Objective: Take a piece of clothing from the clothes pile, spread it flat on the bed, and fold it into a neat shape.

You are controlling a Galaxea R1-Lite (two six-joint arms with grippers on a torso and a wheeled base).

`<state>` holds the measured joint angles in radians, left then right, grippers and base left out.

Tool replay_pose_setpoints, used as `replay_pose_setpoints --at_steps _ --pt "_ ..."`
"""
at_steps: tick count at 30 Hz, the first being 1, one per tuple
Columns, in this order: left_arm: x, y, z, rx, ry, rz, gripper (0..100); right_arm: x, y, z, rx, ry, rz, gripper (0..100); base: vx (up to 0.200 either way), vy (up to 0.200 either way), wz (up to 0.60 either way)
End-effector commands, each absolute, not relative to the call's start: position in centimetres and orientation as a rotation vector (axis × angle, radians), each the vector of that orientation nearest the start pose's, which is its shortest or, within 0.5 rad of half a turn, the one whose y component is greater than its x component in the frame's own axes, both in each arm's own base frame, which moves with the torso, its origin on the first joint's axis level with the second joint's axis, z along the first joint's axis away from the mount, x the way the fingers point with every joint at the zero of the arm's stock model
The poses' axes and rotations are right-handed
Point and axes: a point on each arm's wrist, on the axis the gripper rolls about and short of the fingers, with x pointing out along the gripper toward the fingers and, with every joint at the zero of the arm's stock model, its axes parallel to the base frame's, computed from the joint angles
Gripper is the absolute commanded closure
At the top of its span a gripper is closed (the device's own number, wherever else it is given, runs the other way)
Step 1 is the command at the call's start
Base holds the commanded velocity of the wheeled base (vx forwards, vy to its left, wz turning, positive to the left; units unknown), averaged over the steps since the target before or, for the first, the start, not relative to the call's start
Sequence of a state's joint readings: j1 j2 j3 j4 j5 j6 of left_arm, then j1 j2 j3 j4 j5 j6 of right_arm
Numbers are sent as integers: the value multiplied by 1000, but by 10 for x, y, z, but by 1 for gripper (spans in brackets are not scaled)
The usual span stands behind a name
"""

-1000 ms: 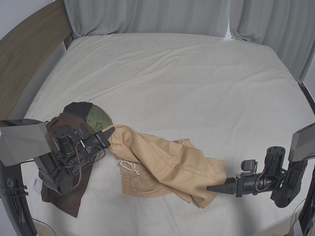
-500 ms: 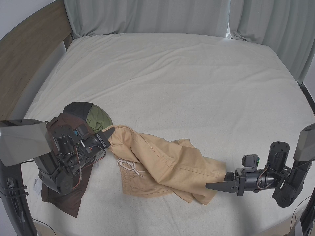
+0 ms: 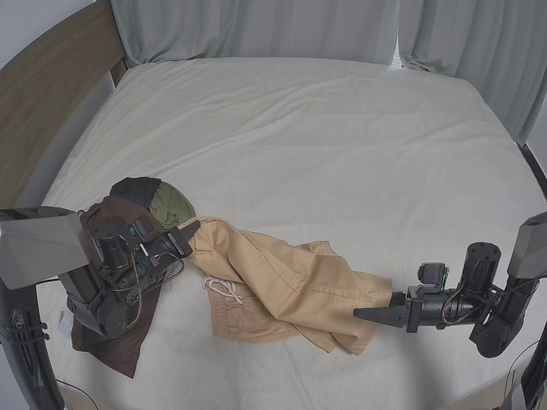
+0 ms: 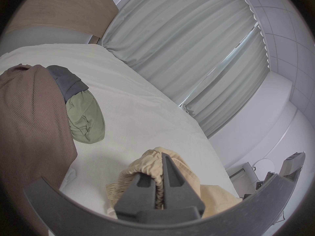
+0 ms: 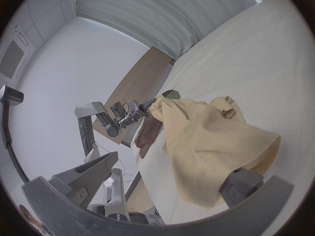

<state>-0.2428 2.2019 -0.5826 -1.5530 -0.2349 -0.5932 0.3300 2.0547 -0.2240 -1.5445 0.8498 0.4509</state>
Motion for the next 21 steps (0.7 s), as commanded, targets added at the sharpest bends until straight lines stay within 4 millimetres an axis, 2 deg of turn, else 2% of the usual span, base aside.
replay_pose_setpoints --at_steps 1,4,5,21 --pt "334 -88 59 -582 200 -445 100 242 101 46 474 563 1075 0 0 0 0" --pt "334 -87 59 -582 198 -444 100 242 101 45 472 562 1061 0 0 0 0" --pt "334 -87 59 -582 198 -442 100 242 101 44 473 563 1046 100 0 0 0" --pt "334 -88 60 -582 194 -445 100 244 97 44 423 526 1041 100 0 0 0"
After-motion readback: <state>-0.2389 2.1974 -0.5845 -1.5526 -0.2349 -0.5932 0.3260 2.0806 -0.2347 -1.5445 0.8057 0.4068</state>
